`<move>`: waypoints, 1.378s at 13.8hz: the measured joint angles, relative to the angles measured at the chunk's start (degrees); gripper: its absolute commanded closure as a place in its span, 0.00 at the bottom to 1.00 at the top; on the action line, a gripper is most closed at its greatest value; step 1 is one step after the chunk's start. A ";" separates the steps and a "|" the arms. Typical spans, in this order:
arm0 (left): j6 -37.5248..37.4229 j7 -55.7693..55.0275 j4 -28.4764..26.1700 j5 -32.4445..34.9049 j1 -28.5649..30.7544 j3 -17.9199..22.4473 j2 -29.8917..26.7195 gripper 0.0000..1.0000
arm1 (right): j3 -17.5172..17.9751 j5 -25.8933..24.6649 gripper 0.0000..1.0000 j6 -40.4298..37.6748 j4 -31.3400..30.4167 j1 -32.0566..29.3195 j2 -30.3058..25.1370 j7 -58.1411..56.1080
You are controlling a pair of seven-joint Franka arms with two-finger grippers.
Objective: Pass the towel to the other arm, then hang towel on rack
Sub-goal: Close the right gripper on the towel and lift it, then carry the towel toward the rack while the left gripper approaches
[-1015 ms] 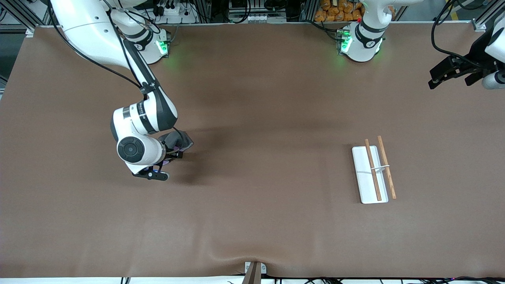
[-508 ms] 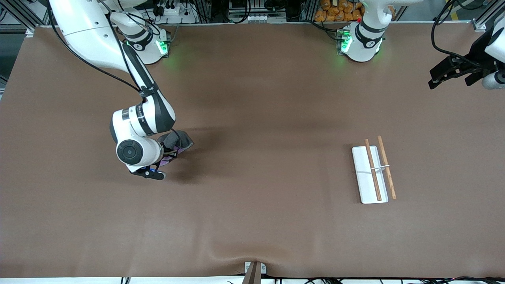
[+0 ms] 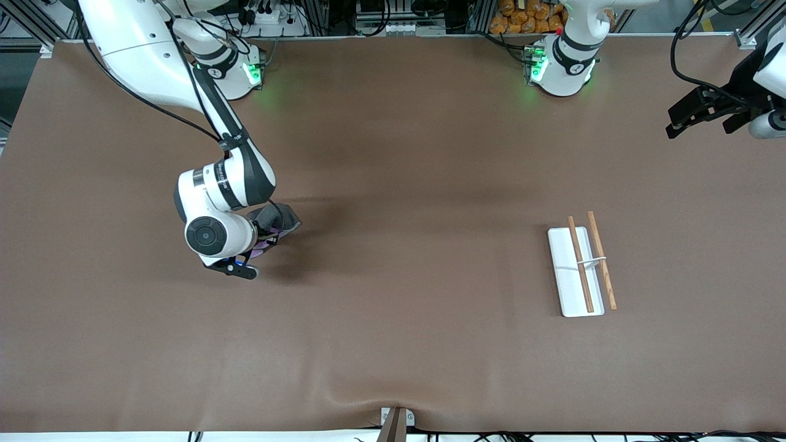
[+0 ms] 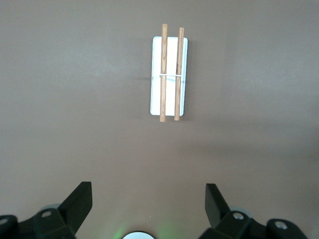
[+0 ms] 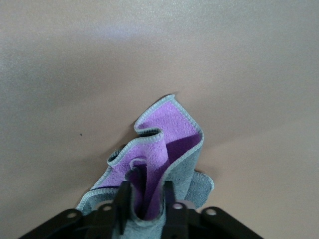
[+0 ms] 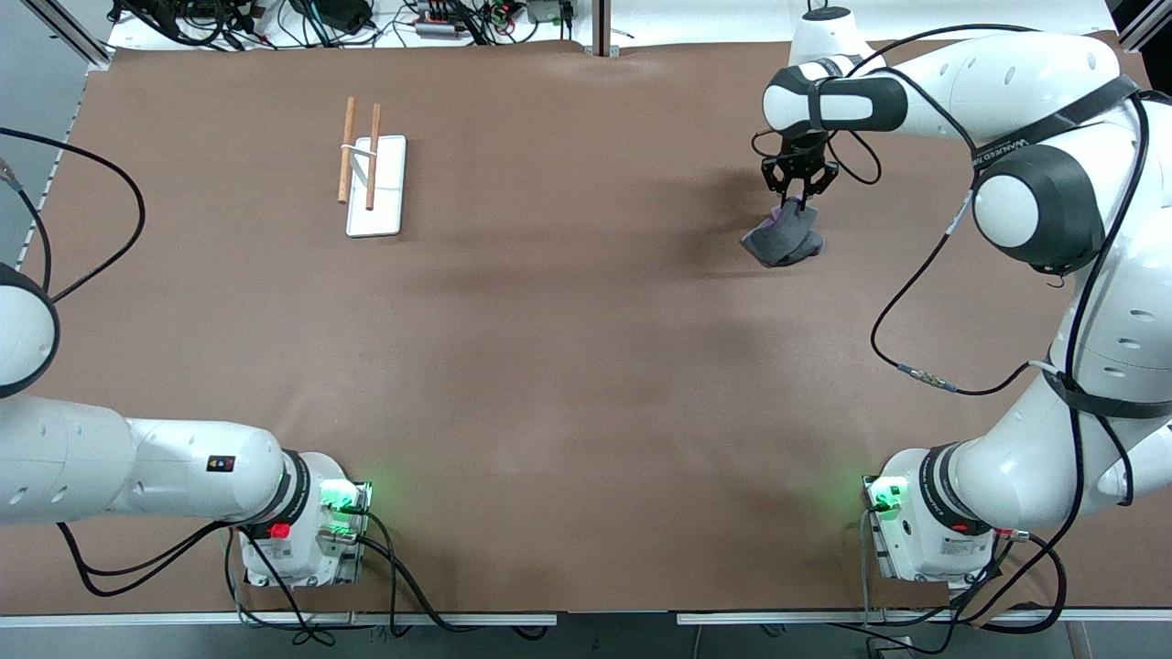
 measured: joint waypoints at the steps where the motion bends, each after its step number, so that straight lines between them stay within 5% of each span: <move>1: 0.00 0.00 0.00 0.00 0.00 0.01 0.00 0.00 | 0.01 0.00 0.96 0.00 0.00 0.00 0.00 0.01; 6: 0.00 0.00 0.00 0.00 0.00 0.03 0.00 0.00 | 0.03 2.10 1.00 -1.65 1.40 0.00 -0.02 0.43; 14: 0.00 0.00 0.10 -0.64 0.00 0.05 0.00 0.00 | -0.22 14.87 1.00 -16.41 14.61 -1.16 -0.45 4.57; 19: 0.00 0.00 0.26 -0.98 -0.01 0.02 0.00 0.00 | 0.17 24.91 1.00 -18.83 20.73 -1.09 -0.51 16.87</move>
